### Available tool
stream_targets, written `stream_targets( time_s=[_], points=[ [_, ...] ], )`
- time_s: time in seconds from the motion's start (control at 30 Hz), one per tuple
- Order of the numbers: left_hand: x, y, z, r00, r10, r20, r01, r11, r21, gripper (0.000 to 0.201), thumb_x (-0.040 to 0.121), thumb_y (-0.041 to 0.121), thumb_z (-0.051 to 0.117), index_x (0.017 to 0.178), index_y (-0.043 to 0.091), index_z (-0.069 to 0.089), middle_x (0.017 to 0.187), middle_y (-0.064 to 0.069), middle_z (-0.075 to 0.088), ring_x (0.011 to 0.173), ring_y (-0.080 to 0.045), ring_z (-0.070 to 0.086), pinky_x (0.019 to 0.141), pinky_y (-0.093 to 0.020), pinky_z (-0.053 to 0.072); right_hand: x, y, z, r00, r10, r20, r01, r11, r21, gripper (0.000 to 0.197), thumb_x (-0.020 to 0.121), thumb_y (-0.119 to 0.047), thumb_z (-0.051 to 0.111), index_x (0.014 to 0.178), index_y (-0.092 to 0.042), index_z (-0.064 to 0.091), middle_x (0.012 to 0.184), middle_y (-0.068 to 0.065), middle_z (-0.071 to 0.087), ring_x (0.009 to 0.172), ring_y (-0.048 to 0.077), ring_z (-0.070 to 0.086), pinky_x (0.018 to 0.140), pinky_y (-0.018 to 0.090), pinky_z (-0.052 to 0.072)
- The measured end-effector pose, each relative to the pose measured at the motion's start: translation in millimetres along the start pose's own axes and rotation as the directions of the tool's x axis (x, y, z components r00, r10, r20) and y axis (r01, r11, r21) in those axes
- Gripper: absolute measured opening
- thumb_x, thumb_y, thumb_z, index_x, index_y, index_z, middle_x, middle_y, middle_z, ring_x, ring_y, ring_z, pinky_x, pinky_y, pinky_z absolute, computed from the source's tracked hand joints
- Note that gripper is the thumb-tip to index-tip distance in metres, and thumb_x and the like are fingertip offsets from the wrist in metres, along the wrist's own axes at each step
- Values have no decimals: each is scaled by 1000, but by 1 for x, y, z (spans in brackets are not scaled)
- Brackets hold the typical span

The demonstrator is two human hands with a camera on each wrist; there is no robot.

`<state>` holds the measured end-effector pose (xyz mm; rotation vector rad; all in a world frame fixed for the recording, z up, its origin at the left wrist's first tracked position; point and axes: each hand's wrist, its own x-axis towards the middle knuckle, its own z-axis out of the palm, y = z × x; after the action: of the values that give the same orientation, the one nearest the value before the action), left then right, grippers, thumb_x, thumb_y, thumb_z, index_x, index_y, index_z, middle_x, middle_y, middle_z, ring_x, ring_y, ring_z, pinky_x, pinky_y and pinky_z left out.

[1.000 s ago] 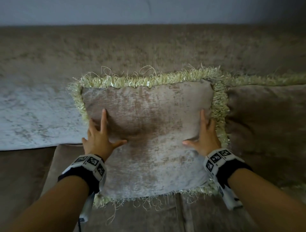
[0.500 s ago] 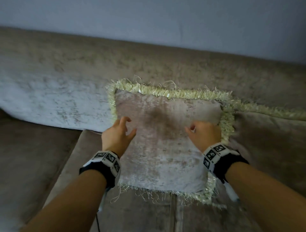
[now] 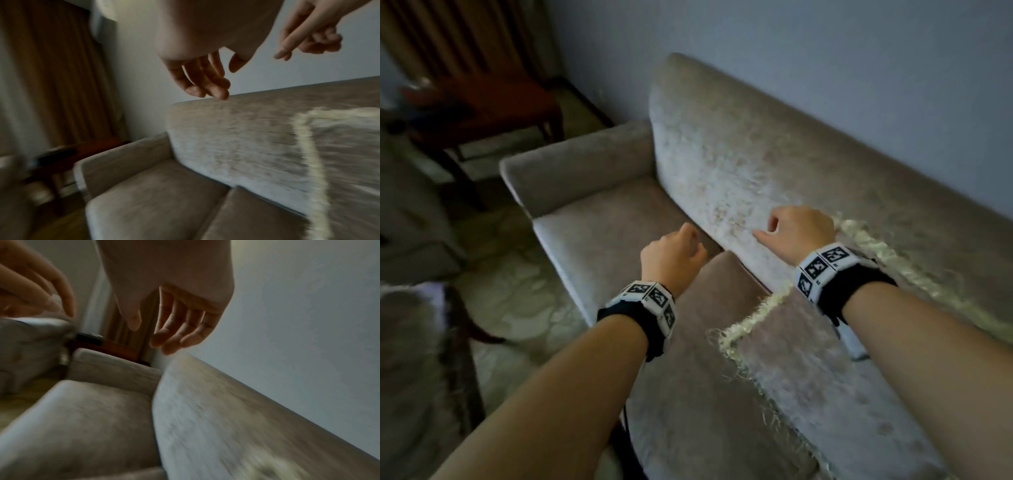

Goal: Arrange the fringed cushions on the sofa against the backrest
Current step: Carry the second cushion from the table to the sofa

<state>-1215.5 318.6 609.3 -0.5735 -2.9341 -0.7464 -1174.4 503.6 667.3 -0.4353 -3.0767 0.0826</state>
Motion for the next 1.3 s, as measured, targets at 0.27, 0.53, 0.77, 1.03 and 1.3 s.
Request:
stream_targets(
  time_s=[0.27, 0.53, 0.77, 1.03, 1.3],
  points=[
    [-63, -170, -114, 892, -411, -188, 415, 910, -19, 24, 90, 35, 44, 106, 23, 56, 89, -1, 69, 84, -27, 63, 69, -32, 44, 31, -238, 3, 885, -462, 55, 461, 887, 26, 37, 87, -51, 53, 91, -17, 66, 96, 5, 69, 94, 27, 63, 79, 33, 47],
    [-154, -318, -204, 632, -705, -323, 726, 684, -71, 26, 91, 40, 42, 105, 24, 56, 103, -1, 69, 94, -29, 63, 79, -34, 46, -3, -459, 17, 605, -784, 142, 791, 611, 3, 36, 89, -50, 49, 93, -18, 65, 99, 5, 68, 95, 26, 63, 77, 33, 45],
    [-197, -418, -251, 423, -817, -392, 835, 519, -181, 23, 90, 34, 45, 105, 22, 57, 101, -4, 71, 97, -31, 64, 79, -33, 45, -20, -609, 38, 406, -892, 199, 911, 413, -7, 35, 88, -51, 51, 93, -19, 65, 103, 4, 68, 100, 26, 62, 73, 30, 41],
    [-223, -496, -279, 217, -874, -435, 877, 370, -305, 22, 89, 33, 46, 104, 22, 56, 99, -5, 71, 96, -30, 65, 83, -33, 46, -26, -729, 59, 254, -933, 257, 967, 252, -41, 36, 86, -52, 54, 104, -23, 63, 110, 5, 67, 104, 27, 61, 74, 30, 42],
    [-229, -561, -247, 34, -922, -387, 978, 110, -176, 77, 81, 53, 57, 146, 33, 19, 134, -10, 33, 128, -26, 31, 104, -39, 31, 24, -788, 144, 39, -840, 541, 999, 24, -35, 115, 69, -62, 69, 142, -49, -19, 154, 11, 13, 136, 32, 34, 102, 45, 41]
  ],
)
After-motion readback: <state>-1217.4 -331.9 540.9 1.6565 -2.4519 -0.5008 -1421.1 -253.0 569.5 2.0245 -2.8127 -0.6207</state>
